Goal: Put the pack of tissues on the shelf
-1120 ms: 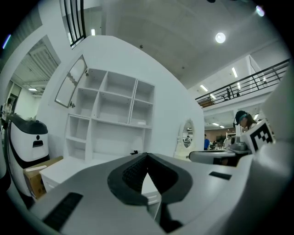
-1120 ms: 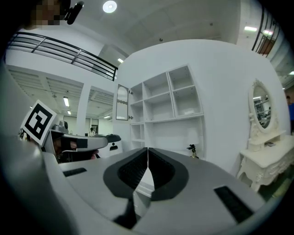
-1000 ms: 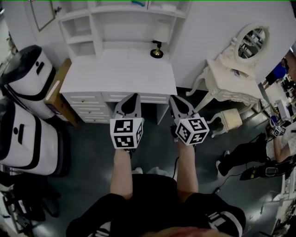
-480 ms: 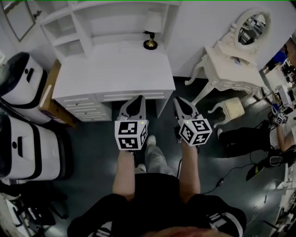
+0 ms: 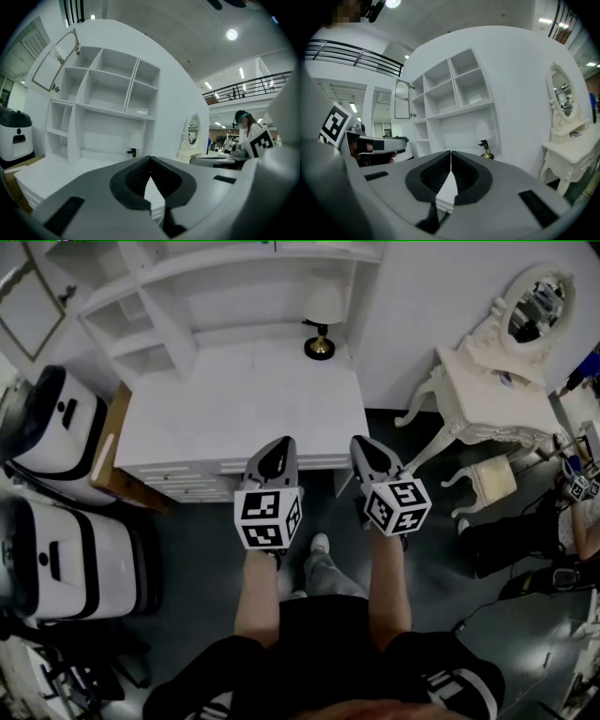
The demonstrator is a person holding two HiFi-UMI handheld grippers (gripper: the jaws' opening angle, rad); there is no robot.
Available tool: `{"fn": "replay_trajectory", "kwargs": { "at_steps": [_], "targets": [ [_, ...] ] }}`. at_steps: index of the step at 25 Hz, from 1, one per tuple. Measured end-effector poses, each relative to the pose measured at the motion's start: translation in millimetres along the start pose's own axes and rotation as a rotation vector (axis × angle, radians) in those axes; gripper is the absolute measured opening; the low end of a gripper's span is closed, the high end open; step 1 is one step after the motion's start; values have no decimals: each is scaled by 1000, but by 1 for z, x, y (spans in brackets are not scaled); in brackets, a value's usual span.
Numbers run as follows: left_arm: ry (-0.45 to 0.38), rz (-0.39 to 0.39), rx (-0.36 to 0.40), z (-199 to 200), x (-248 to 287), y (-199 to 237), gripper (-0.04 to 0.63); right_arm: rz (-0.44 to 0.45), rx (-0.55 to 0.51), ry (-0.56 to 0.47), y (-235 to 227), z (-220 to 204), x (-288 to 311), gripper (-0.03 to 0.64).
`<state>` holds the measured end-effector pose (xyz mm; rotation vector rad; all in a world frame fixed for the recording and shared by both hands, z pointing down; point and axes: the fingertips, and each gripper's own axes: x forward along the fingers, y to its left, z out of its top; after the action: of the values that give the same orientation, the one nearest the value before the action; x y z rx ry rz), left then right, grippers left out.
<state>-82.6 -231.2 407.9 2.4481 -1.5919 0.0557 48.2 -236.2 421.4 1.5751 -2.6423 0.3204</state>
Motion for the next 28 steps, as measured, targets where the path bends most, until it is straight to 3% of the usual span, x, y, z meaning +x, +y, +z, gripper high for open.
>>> {"fn": "replay_trajectory", "kwargs": {
  "at_steps": [8,17,24,28],
  "targets": [
    [55,-33,21,-1,94,-15,11,-52,60,-28,-88,13,37,21],
    [-25,-34,69,53,168,-49,11,-87,80,-150,-176,69,49,21],
    [-79,-6,54,74,188,-47,11,-54,27,-168,-188,91,62,21],
    [-75,11,45,73,199,-40,11,-21,27,-123,-189,82,82,21]
  ]
}}
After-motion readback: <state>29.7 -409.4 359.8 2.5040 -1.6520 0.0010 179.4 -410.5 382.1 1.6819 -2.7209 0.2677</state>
